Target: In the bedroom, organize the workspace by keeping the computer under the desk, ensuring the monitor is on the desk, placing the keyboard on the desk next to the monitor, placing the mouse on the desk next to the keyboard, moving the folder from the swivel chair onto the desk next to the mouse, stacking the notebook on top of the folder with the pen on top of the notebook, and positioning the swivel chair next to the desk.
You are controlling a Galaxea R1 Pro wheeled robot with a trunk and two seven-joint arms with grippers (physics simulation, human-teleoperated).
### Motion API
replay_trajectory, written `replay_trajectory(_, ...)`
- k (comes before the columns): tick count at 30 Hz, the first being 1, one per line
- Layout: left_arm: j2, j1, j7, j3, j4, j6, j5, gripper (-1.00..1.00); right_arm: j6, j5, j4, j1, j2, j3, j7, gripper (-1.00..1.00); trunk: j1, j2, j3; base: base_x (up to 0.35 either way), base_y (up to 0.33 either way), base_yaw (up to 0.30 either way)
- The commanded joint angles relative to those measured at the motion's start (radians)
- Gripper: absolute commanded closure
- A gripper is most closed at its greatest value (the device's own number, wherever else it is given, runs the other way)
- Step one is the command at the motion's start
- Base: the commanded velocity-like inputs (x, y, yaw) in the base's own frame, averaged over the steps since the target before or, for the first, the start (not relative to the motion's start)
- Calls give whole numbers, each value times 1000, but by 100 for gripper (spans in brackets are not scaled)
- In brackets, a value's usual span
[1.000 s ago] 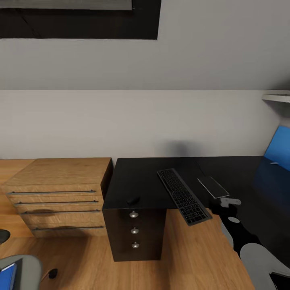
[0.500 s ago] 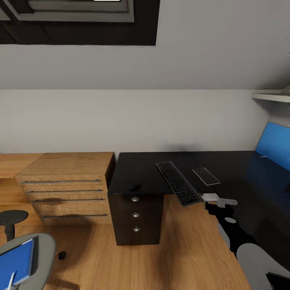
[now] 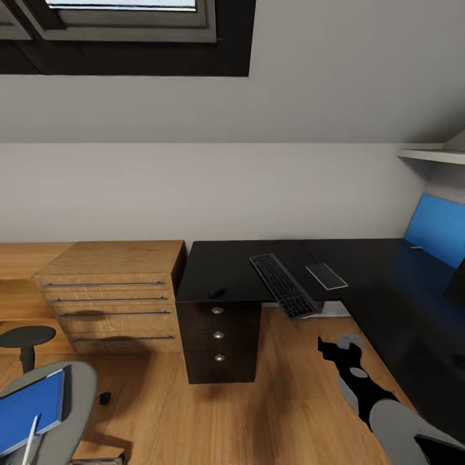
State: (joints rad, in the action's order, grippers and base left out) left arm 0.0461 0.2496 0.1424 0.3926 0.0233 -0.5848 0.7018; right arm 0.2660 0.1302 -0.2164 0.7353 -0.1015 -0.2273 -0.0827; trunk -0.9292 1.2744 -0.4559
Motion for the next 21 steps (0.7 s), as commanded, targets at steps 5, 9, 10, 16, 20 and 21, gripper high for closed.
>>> replay_trajectory(5,0,1,6,3,-2,-2,11,-100,22,11,79,1,22,-5,-2,-100,0,1,-1,-6,0,0)
replay_trajectory(9,-1,1,4,3,-2,-1,11,-100,25,12,142,1,41,-5,-2,-100,0,1,-1,-2,0,0)
replay_trajectory(10,-2,1,5,3,-2,-1,11,-100,26,12,160,1,44,-6,-2,-100,0,1,-1,0,0,0)
replay_trajectory(16,-15,1,3,3,-2,14,11,-100,26,11,230,-50,87,-6,-2,-100,0,1,-1,0,0,0)
replay_trajectory(20,-20,1,2,3,-2,57,11,-100,26,10,236,-103,104,-6,-3,-100,0,1,-1,0,0,0)
replay_trajectory(21,-21,1,2,2,-2,78,11,-100,27,10,237,-118,110,-6,-3,-100,0,1,-1,0,0,0)
